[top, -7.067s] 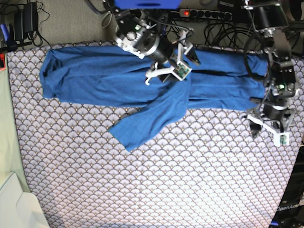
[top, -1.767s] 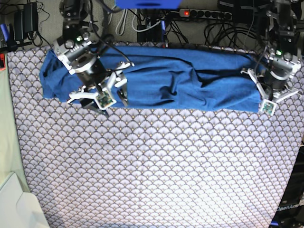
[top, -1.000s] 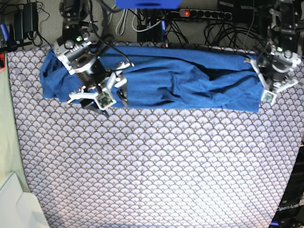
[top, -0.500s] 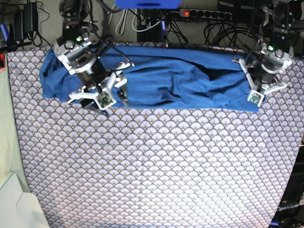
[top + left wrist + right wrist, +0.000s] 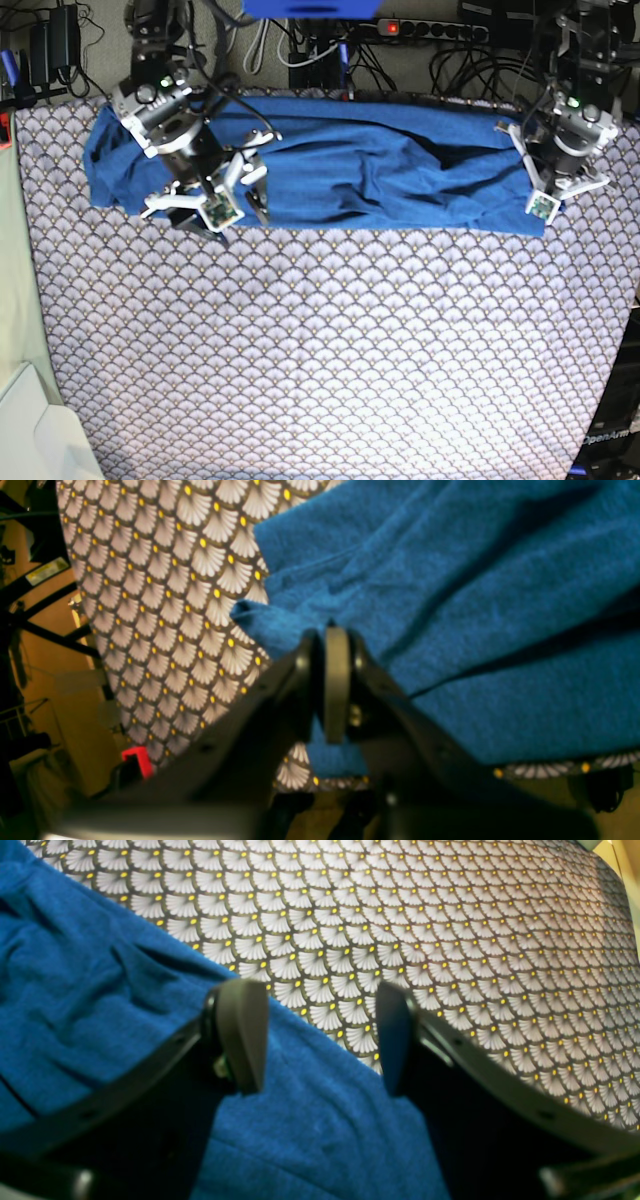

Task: Fold the T-shirt properly
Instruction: 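Open the left gripper and move it to the shirt's folded end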

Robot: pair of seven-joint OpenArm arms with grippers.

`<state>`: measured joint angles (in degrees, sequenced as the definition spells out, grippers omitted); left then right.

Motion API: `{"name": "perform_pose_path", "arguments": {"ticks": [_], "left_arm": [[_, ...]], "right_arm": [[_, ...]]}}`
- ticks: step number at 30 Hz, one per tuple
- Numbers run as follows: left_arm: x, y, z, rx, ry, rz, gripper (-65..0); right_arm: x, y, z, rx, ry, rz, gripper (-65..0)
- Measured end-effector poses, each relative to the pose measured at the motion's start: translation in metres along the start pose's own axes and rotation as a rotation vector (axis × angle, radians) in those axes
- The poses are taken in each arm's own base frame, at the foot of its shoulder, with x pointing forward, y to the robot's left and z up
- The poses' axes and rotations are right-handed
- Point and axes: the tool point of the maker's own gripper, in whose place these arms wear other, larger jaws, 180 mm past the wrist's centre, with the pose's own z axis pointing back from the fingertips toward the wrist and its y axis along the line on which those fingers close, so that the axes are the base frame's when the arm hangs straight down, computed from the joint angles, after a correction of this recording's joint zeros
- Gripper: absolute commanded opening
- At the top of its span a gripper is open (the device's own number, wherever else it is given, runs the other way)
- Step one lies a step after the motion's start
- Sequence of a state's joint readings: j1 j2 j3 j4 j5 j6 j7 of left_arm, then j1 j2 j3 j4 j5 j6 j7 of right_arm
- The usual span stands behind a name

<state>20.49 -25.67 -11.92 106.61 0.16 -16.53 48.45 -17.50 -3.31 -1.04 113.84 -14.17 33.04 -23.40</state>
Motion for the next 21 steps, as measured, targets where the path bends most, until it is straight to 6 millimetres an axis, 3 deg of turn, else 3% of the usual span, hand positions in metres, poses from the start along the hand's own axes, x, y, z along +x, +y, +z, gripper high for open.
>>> {"name": "perform_pose_path", "arguments": {"ticks": [3, 7, 11, 14, 17, 21], "left_arm": [[-0.002, 0.0, 0.0, -0.001, 0.006, 0.0, -38.5], [0.001, 0.0, 0.001, -0.002, -0.005, 0.0, -24.9], [0.002, 0.001, 0.001, 0.001, -0.011, 0.011, -22.8], [-0.002, 0.02, 0.004, 0.049, -0.009, 0.061, -22.8], [-0.018, 0.046, 0.005, 0.121, 0.019, 0.138, -22.8], [-0.044, 0.051, -0.003, 0.129, 0.089, 0.192, -22.8]], "right_arm": [[0.0, 0.0, 0.0, 0.0, 0.0, 0.0, -30.0], [0.0, 0.0, 0.0, 0.0, 0.0, 0.0, -29.9], [0.0, 0.0, 0.0, 0.0, 0.0, 0.0, -29.9], [0.0, 0.0, 0.0, 0.0, 0.001, 0.001, -29.9], [-0.001, 0.0, 0.0, 0.001, 0.001, 0.003, -29.9], [-0.001, 0.0, 0.0, 0.0, 0.002, 0.002, -29.9]]}}
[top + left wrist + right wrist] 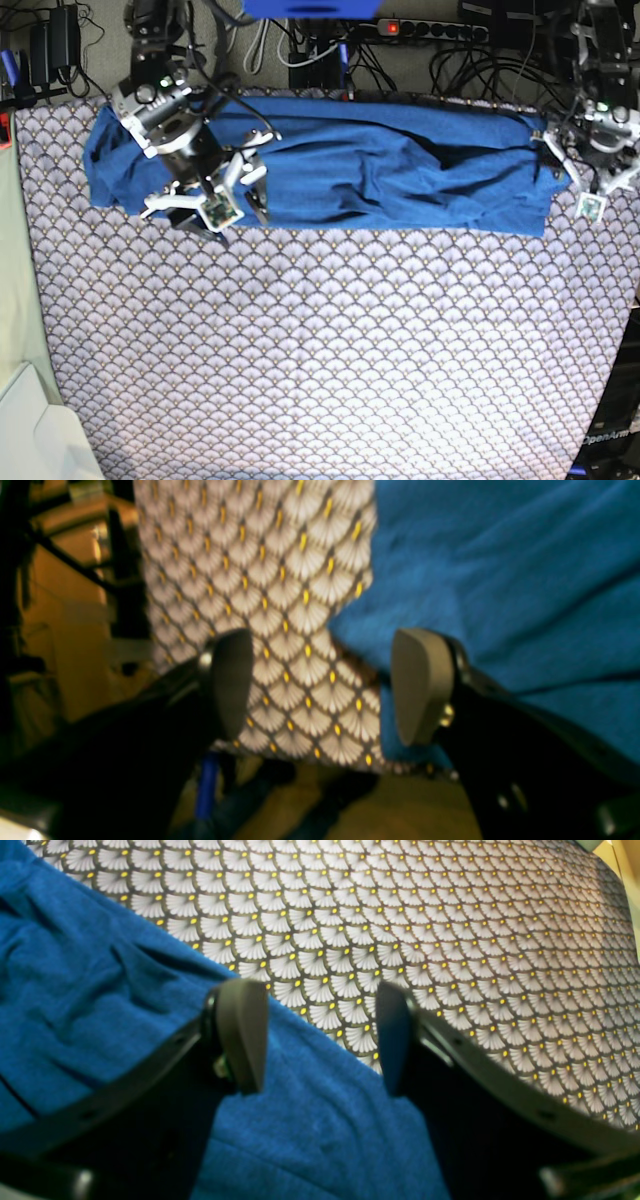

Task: Fold the T-shirt properly
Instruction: 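Open the left gripper and move it to the shirt's folded end, then lower the left gripper onto the blue strip's end and grasp it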

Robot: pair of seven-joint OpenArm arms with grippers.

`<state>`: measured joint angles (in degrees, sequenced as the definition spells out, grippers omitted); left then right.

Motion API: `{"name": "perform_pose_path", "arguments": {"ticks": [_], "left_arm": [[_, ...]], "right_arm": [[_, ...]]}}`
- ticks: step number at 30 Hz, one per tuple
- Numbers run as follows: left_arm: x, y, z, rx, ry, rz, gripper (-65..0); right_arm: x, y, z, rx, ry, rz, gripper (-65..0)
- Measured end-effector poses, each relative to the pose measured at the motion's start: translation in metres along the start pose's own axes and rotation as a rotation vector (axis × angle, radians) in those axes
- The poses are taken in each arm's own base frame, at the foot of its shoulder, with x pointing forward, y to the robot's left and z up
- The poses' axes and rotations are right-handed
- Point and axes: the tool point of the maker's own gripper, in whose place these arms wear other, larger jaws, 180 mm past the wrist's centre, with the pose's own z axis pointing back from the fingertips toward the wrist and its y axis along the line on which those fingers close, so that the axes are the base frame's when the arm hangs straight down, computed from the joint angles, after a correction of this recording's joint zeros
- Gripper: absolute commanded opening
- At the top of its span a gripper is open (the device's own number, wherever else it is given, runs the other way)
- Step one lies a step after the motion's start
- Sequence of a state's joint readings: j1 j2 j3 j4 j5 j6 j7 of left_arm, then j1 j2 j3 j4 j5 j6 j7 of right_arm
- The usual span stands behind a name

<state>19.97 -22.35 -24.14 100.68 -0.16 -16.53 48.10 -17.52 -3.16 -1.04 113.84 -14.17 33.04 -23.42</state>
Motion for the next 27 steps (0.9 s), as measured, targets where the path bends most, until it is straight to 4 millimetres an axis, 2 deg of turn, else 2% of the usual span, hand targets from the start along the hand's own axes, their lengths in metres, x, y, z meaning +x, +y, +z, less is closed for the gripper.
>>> {"name": "perform_pose_path", "arguments": {"ticks": [4, 10, 23, 27], "left_arm": [[-0.011, -0.007, -0.012, -0.044, 0.033, 0.055, -22.8], [-0.005, -0.025, -0.011, -0.147, -0.004, 0.159, -22.8], [0.004, -0.027, -0.015, -0.177, -0.025, 0.208, -22.8], [-0.01, -0.026, -0.029, -0.178, 0.028, 0.245, -22.8]], "right_arm": [[0.0, 0.0, 0.0, 0.0, -0.001, -0.001, -29.9], [0.0, 0.0, 0.0, 0.001, -0.001, 0.0, -29.9], [0.0, 0.0, 0.0, 0.001, 0.0, 0.0, -29.8], [0.0, 0.0, 0.0, 0.001, 0.0, 0.0, -29.8]]}}
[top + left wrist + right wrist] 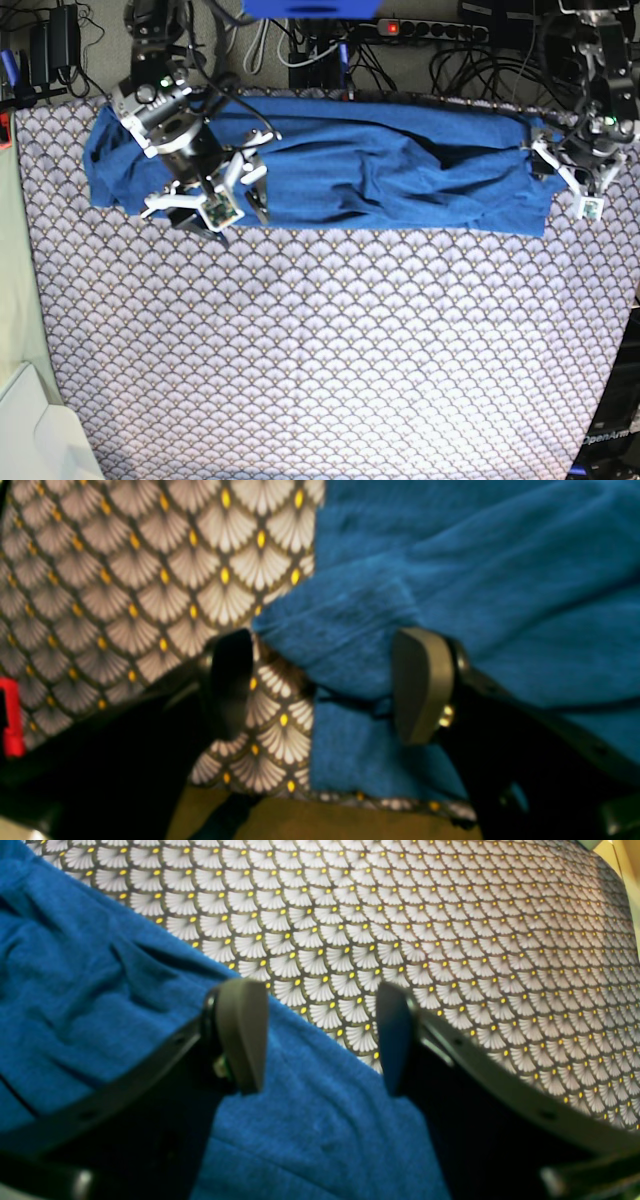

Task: Fold the T-shirt properly
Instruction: 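Lower the left gripper onto the blue strip's end and grasp it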

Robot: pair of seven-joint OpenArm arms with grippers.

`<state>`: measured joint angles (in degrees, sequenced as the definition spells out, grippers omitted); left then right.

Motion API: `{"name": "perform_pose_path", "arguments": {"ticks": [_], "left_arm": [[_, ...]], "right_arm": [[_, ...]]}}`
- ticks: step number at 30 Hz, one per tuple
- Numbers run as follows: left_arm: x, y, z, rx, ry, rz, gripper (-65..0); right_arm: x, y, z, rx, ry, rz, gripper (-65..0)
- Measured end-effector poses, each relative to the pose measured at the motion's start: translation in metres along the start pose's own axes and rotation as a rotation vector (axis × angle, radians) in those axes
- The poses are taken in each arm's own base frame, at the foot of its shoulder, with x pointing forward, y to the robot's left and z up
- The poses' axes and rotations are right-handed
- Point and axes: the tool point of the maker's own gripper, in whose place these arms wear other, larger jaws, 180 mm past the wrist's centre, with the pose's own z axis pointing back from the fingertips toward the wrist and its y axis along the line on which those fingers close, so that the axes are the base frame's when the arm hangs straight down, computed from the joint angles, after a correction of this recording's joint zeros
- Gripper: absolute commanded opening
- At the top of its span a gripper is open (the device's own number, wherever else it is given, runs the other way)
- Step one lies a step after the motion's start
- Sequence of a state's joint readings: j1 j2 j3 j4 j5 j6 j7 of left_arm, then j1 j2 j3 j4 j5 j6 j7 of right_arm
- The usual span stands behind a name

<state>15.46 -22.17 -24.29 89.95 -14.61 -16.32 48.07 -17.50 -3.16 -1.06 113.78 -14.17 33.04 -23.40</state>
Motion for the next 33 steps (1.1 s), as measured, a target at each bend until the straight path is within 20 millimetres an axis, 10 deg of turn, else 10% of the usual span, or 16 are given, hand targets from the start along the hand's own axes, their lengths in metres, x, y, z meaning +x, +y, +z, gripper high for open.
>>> {"name": "perform_pose_path", "arguments": {"ticks": [25, 33], "left_arm": [[-0.002, -0.029, -0.022, -0.071, -0.012, 0.067, -23.4], [0.0, -0.039, -0.025, -0.112, -0.018, 0.081, -57.4]], "right_arm": [[-0.005, -0.006, 0.002, -0.008, 0.017, 0.025, -29.8], [-0.005, -0.006, 0.002, -0.007, 0.014, 0.024, -29.8]]}}
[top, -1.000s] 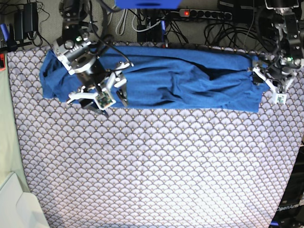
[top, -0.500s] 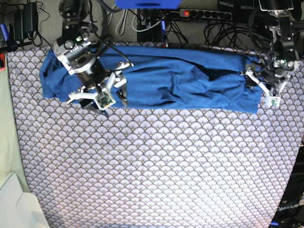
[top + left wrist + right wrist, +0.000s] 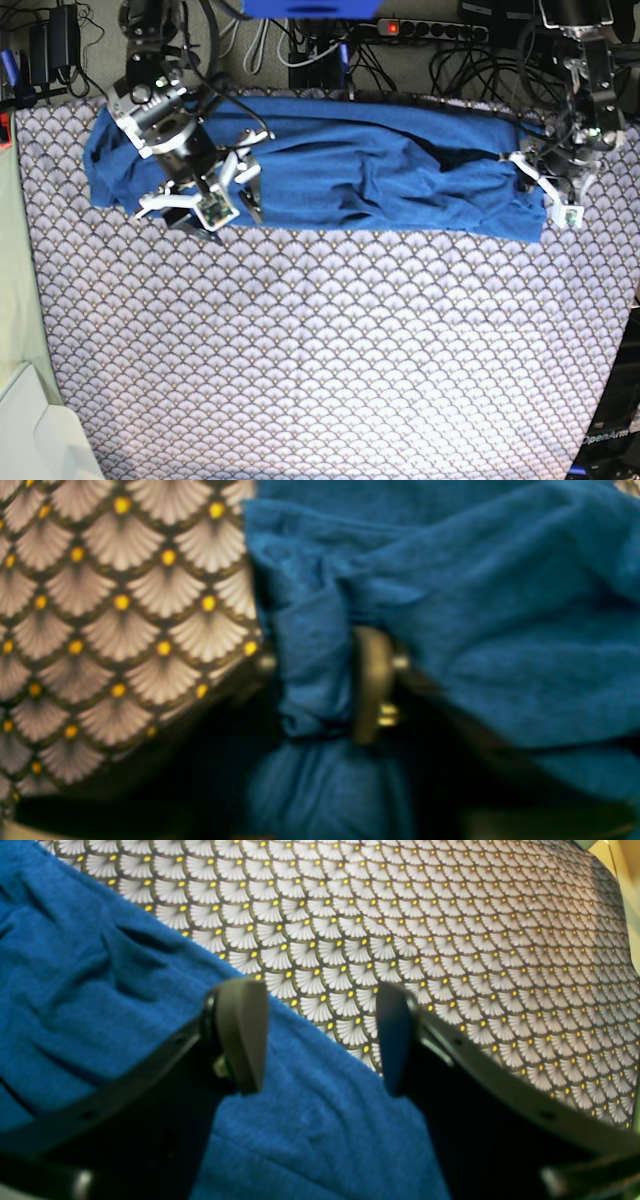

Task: Fold the T-shirt properly
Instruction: 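Lower the left gripper onto the blue strip's end and grasp it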

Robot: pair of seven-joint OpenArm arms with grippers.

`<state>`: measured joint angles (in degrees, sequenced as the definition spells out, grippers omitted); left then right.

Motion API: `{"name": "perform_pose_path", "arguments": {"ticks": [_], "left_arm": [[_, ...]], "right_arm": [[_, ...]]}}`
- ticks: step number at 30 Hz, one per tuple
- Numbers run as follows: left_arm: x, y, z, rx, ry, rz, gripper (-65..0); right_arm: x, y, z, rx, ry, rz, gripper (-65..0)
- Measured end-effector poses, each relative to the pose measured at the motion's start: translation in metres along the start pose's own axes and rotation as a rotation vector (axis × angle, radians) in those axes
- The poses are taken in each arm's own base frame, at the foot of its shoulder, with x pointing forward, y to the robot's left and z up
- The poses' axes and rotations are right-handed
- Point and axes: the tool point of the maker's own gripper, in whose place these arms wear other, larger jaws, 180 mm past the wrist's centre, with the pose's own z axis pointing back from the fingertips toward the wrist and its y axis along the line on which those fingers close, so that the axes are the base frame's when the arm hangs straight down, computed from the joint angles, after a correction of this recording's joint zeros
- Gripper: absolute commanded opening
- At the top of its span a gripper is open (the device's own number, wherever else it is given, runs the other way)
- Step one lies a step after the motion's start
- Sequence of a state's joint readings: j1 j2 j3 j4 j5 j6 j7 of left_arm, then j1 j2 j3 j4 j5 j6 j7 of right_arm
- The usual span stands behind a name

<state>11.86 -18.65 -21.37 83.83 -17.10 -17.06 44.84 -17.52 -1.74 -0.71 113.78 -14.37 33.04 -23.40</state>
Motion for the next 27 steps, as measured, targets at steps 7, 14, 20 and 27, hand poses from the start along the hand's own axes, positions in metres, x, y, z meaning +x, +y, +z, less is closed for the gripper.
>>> {"name": "perform_pose_path", "arguments": {"ticks": [7, 14, 20, 27], "left_arm": [[0.001, 0.0, 0.0, 0.0, -0.007, 0.001, -64.7], [0.009, -0.005, 0.013, 0.027, 0.001, -0.053, -64.6], [0.031, -0.012, 0.025, 0.026, -0.064, -0.088, -64.6], [0.039, -0.019, 0.039, 0.025, -0.1, -0.121, -64.6]], "right_arm": [[0.0, 0.0, 0.0, 0.0, 0.0, 0.0, -29.8], [0.0, 0.0, 0.0, 0.0, 0.0, 0.0, -29.8], [0.0, 0.0, 0.0, 0.0, 0.0, 0.0, -29.8], [0.005, -0.004, -0.002, -0.007, -0.013, 0.006, -29.8]]}}
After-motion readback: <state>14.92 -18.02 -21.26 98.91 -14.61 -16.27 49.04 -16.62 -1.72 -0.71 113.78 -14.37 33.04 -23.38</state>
